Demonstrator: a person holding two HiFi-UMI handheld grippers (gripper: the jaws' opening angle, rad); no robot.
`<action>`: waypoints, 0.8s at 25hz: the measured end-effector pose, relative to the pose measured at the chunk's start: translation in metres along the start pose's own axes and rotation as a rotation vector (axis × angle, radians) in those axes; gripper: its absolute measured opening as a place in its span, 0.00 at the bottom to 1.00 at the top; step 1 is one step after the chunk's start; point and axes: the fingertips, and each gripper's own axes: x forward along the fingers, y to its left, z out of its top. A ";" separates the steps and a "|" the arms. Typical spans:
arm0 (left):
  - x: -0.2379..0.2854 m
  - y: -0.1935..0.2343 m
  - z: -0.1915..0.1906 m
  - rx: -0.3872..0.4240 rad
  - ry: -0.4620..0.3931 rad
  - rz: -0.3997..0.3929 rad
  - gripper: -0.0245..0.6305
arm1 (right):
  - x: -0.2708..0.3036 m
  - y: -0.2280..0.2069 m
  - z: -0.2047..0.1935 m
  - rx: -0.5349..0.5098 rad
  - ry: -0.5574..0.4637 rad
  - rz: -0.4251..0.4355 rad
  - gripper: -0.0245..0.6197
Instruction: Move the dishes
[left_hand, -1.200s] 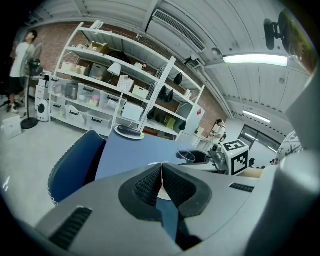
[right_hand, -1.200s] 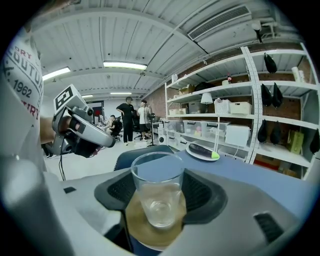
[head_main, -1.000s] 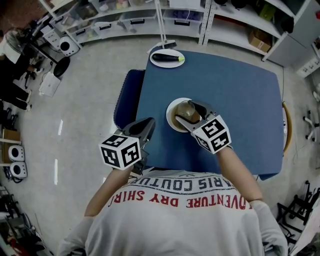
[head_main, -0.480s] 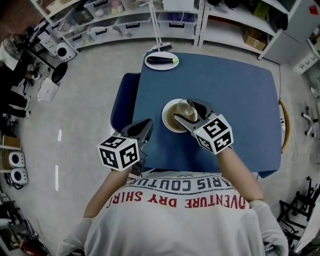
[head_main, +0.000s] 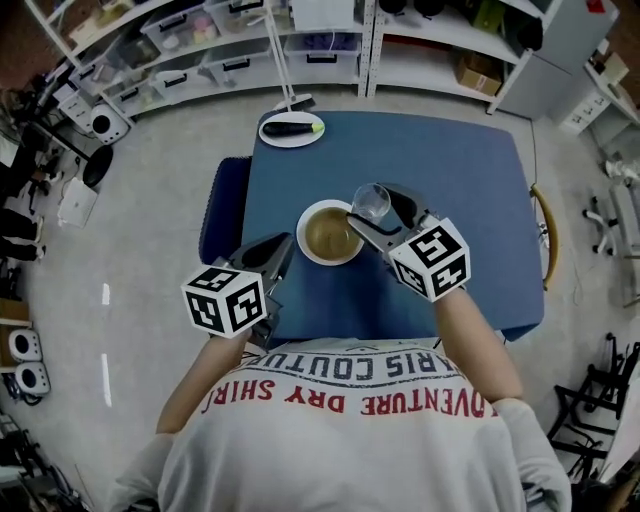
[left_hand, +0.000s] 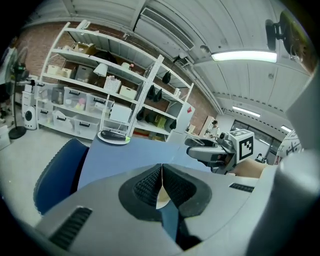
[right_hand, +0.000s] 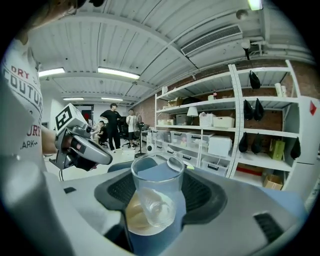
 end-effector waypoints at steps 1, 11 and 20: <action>0.002 -0.002 0.000 0.004 0.001 -0.007 0.08 | -0.004 -0.004 -0.001 0.000 0.002 -0.015 0.49; 0.029 -0.027 0.009 0.048 0.016 -0.077 0.08 | -0.046 -0.051 -0.026 0.053 0.037 -0.168 0.49; 0.055 -0.041 0.007 0.079 0.059 -0.123 0.08 | -0.068 -0.089 -0.071 0.135 0.085 -0.273 0.49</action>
